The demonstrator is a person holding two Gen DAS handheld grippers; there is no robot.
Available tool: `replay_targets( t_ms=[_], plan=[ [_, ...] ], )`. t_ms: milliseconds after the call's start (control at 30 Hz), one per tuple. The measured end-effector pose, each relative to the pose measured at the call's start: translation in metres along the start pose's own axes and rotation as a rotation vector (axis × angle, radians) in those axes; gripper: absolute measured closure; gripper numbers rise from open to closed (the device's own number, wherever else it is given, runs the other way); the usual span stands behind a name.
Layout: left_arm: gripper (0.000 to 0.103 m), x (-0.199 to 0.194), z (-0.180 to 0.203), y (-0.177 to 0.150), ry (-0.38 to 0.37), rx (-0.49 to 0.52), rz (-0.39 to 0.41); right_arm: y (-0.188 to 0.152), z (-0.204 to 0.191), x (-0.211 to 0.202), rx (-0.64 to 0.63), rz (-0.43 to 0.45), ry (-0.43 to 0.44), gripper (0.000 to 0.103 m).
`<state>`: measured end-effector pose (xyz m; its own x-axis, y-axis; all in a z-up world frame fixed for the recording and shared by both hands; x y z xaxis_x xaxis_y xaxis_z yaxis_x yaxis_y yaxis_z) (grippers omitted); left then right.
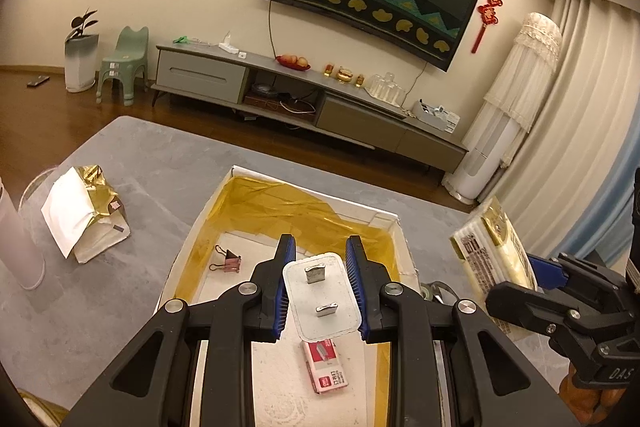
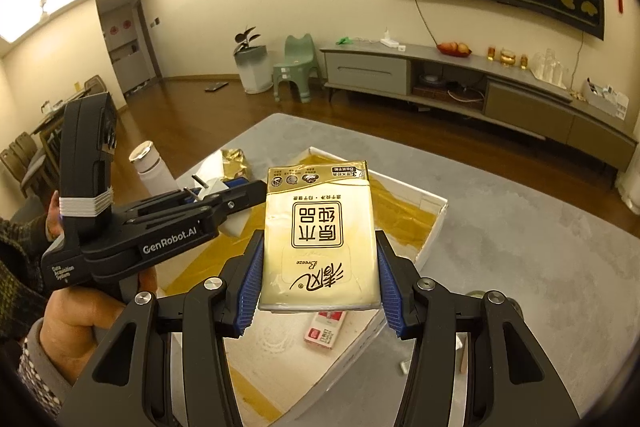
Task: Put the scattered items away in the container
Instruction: 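Lift the charger and tissue pack and carry both over the white box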
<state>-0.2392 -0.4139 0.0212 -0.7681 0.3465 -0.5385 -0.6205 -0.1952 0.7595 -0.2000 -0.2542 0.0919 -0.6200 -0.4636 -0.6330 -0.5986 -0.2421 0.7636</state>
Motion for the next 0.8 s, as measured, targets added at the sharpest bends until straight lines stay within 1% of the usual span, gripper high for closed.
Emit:
replay_targets(
  t_ms=[233,567,800],
  plan=[
    [0.076,0.014,-0.013,0.002,0.009,-0.029,-0.033,0.002,0.009,0.023,0.012,-0.049,0.002,0.049],
    [0.076,0.038,-0.019,0.001,0.013,-0.035,-0.096,0.003,0.02,0.068,-0.016,-0.117,-0.031,0.049],
    [0.076,0.054,-0.027,0.001,0.029,-0.053,-0.133,0.004,0.034,0.1,0.001,-0.18,-0.018,0.049]
  ],
)
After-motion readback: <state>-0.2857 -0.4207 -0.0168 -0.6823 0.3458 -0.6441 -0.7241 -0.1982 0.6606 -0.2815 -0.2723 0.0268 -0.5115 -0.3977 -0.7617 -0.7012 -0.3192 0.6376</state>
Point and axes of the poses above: each gripper's, at about its wrist camera, not at the fingertips, and x roughly the way its jaws point, z to its right, y to its top, the point moved 6 cm from there along x, roughly the way its jaws point
